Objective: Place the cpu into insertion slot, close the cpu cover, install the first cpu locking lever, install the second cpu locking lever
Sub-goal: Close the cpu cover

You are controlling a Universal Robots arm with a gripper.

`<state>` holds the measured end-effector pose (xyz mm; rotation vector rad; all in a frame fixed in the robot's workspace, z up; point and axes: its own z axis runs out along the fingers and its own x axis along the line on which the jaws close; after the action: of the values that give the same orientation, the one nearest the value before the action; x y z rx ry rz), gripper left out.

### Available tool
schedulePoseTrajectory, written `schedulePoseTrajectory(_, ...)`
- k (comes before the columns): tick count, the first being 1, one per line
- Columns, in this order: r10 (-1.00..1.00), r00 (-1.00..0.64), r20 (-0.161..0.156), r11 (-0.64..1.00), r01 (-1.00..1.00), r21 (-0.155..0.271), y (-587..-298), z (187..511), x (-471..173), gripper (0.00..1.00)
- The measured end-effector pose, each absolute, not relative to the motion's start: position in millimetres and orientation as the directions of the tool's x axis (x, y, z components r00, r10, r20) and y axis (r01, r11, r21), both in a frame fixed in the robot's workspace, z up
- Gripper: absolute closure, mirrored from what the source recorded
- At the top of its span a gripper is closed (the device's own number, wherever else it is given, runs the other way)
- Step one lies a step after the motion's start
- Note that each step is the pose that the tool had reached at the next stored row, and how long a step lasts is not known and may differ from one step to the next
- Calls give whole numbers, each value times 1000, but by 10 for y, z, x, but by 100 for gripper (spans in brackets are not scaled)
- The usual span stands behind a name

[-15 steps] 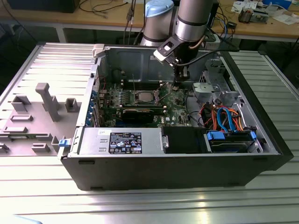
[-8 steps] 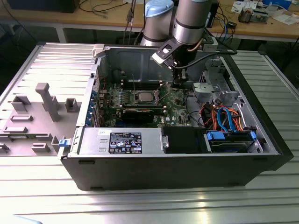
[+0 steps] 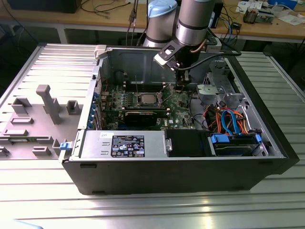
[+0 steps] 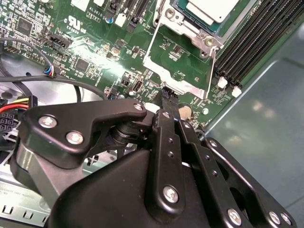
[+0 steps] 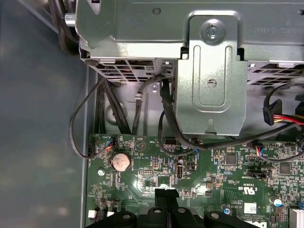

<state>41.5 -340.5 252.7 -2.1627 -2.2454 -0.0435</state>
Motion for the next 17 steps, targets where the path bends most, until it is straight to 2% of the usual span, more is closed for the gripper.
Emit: schedulePoseTrajectory(17,999,-38,36,38,999,4,-3405,2526,367,89)
